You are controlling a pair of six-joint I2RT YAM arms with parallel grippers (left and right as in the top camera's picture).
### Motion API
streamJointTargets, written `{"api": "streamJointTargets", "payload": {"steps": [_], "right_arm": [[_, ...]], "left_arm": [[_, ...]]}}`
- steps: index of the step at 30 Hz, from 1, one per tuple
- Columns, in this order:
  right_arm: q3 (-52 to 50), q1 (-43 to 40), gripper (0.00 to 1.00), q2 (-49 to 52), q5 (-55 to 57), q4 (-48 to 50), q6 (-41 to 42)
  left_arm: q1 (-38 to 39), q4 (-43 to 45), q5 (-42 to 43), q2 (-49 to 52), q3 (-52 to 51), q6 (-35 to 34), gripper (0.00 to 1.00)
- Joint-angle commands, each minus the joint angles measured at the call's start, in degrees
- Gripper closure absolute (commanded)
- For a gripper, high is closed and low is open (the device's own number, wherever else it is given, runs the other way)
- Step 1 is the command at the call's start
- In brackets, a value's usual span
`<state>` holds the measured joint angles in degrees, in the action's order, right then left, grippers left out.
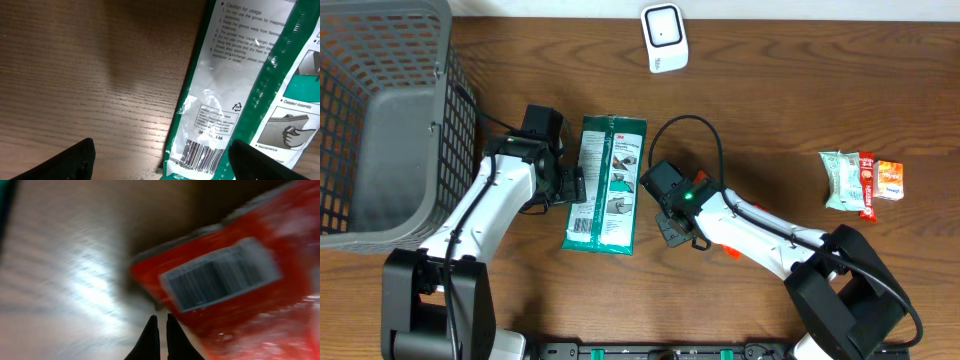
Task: Scan the item barcode
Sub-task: 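Lower right gripper onto the red snack bag and grasp it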
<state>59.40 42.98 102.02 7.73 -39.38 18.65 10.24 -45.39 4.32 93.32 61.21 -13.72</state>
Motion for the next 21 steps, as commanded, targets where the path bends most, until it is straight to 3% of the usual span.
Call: {"api": "streamJointTargets", "payload": {"steps": [1,21], "right_arm": [[-0.11,-0.04,0.96,0.63,7.37,1.40,-0.24],[-0.11,-1.42,0.98,0.63,12.35,6.38,2.58]], "left_arm": [[-0.02,-0.15,-0.50,-0.07,0.24,-0.15,0.14],[-0.02,-0.15,-0.50,-0.07,0.24,-0.13,0.14]]}}
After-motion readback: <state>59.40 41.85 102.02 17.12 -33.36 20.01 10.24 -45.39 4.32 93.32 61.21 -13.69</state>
